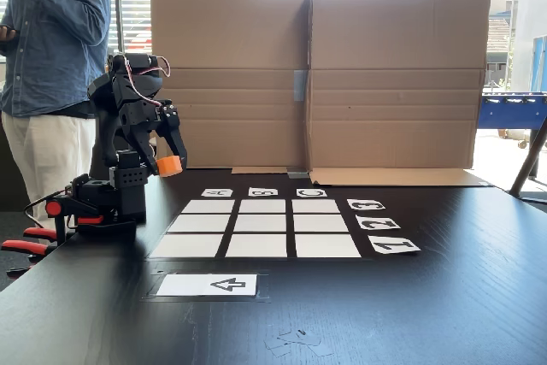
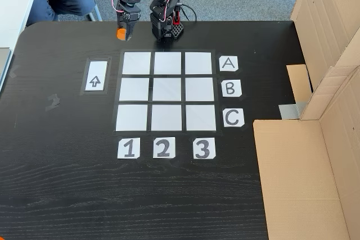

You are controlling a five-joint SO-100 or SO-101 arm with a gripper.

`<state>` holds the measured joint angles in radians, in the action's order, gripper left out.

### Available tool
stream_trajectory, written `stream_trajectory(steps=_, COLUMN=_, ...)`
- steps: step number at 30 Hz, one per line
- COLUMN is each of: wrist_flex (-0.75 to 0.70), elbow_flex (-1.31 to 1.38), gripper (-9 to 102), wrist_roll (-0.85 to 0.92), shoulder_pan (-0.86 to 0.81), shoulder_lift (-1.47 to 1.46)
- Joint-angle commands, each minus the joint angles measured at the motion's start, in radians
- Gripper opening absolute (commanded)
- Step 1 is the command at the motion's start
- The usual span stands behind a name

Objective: Pick up the round, orange token and place it in the grid on square A1.

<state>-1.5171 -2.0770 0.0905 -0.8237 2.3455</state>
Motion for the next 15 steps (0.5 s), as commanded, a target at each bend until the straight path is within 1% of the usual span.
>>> stream_trajectory(steps=1, wrist_flex=0.031, elbow_flex=-0.049, gripper=12, wrist_roll=0.0, shoulder_pan=0.021, shoulder_lift=0.037)
stream_trajectory(steps=10, wrist_flex=0.163, elbow_flex=-0.256, gripper=12, wrist_roll=0.0, shoulder_pan=0.055, shoulder_lift=0.025)
stream_trajectory(steps=15, wrist_flex=0.19, elbow_flex=-0.299, gripper=12, wrist_roll=0.0, shoulder_pan=0.066, shoulder_lift=-0.02)
